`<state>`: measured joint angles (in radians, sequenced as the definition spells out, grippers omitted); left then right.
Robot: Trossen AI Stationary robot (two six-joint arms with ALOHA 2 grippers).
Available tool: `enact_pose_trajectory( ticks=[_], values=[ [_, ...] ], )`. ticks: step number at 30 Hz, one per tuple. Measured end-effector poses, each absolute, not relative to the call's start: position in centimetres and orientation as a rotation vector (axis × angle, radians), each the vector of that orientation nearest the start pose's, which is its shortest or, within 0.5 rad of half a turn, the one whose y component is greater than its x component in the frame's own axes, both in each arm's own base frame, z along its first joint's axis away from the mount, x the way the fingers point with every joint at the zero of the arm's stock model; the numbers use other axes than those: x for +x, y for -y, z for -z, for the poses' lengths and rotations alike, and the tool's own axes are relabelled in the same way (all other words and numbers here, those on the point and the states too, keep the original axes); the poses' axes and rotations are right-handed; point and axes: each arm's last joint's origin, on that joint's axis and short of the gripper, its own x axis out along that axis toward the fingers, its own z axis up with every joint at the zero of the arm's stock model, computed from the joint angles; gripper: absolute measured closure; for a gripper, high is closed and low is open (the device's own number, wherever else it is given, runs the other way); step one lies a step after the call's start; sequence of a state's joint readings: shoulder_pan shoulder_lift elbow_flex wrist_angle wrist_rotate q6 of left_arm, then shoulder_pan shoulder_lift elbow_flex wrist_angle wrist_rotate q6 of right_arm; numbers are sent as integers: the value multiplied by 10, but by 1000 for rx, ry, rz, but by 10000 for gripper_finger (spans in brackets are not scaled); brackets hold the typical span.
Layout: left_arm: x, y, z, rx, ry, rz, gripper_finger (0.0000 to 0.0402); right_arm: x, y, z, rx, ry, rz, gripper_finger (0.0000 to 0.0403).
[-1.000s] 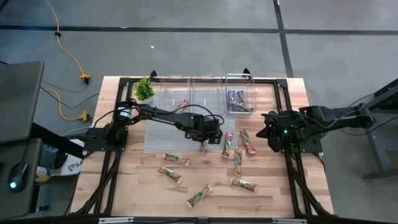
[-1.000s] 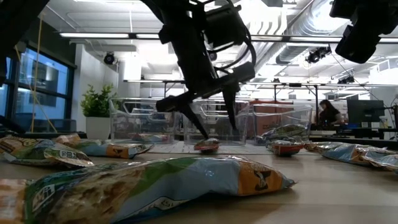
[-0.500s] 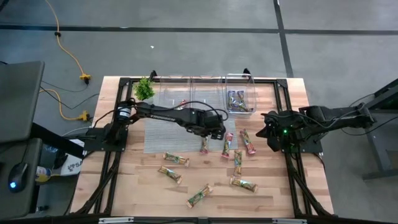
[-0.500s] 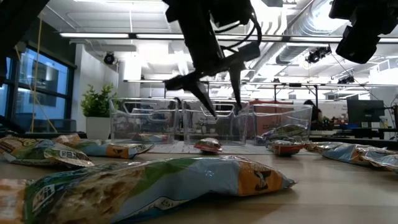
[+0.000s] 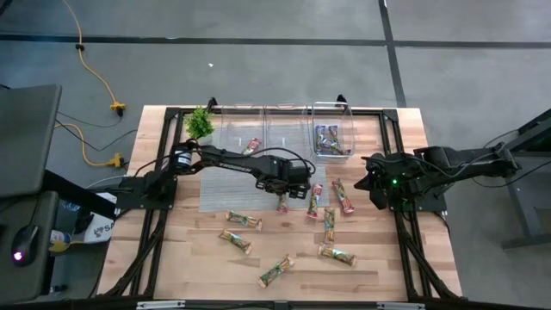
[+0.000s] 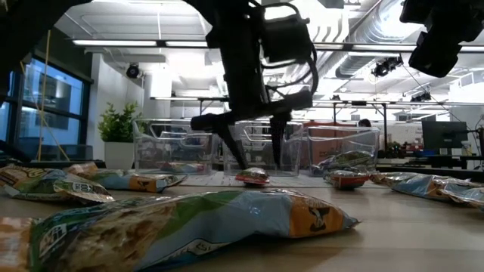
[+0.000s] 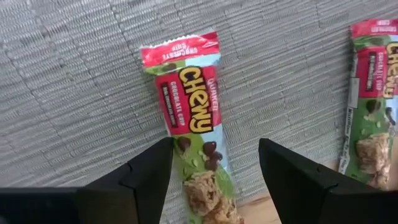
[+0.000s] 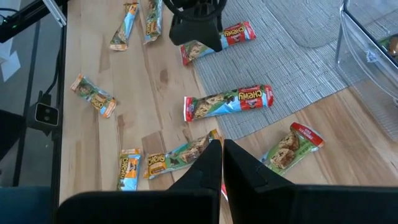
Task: Pick and place Granola Bars by type
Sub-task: Put the red granola bar into the left transparent bin
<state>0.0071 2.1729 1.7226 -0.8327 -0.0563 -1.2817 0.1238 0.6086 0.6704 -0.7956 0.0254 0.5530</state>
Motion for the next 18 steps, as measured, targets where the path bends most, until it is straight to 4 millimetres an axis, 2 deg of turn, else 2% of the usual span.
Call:
enact_pose_trajectory(
  ticks=[10, 18],
  values=[
    [439, -5, -172, -1042, -1096, -901, 173, 115, -14, -265, 470, -738, 108, 403],
    [443, -5, -173, -1052, -1066, -876, 217, 115, -14, -265, 470, -738, 106, 403]
  ],
)
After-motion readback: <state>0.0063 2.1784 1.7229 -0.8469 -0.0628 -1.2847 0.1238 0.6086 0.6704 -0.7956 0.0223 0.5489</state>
